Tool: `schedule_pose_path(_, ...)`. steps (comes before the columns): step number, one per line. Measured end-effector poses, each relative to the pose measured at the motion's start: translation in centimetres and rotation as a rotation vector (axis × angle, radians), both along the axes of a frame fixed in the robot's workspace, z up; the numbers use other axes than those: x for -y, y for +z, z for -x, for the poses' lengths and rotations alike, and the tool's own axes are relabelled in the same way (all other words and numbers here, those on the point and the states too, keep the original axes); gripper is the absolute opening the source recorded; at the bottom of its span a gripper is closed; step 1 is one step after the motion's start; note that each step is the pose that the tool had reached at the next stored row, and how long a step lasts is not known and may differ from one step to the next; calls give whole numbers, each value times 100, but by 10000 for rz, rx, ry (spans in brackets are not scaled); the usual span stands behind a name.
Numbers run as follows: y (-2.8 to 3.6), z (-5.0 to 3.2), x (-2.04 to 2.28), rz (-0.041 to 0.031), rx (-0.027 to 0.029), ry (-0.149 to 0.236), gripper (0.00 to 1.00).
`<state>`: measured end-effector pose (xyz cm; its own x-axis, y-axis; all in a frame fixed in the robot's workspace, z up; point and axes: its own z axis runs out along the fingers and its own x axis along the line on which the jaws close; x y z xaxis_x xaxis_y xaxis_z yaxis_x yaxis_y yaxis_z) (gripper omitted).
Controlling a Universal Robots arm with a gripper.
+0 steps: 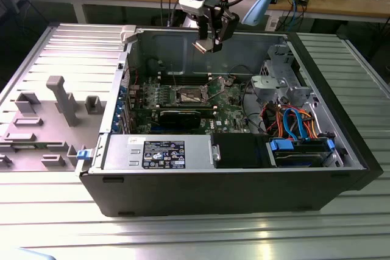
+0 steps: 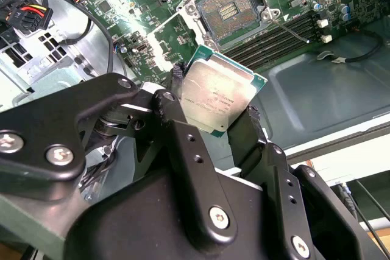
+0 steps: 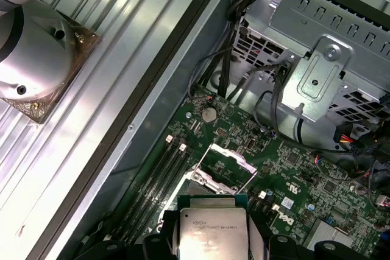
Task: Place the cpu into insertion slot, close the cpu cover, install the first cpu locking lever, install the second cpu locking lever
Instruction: 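Place the cpu into insertion slot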
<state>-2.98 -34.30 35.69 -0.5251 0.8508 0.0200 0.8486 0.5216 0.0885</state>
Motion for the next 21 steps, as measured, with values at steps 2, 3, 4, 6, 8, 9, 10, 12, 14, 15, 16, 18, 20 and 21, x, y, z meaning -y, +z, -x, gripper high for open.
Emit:
schedule_pose_path(2,0,0,0,0,0,0,54)
schedule_pose_path(3,0,0,0,0,0,0,54)
schedule_pose_path(4,0,0,0,0,0,0,54)
schedule_pose_path(6,0,0,0,-1,0,-2,54)
schedule_pose_path(8,0,0,0,-1,0,-21,54)
schedule_pose_path(9,0,0,0,-1,0,-43,54)
schedule_pose_path(10,0,0,0,0,0,-72,54)
schedule_pose_path(12,-2,0,0,0,0,-350,54)
schedule_pose_path(14,-3,1,0,-1,1,-548,54)
schedule_pose_path(15,-4,0,0,-1,1,-648,54)
schedule_pose_path(16,-5,0,0,-1,0,-749,54)
schedule_pose_path(18,-5,1,0,0,-1,-975,54)
schedule_pose_path(20,-5,0,0,0,0,-992,54)
schedule_pose_path(21,-6,1,0,-1,0,-1001,54)
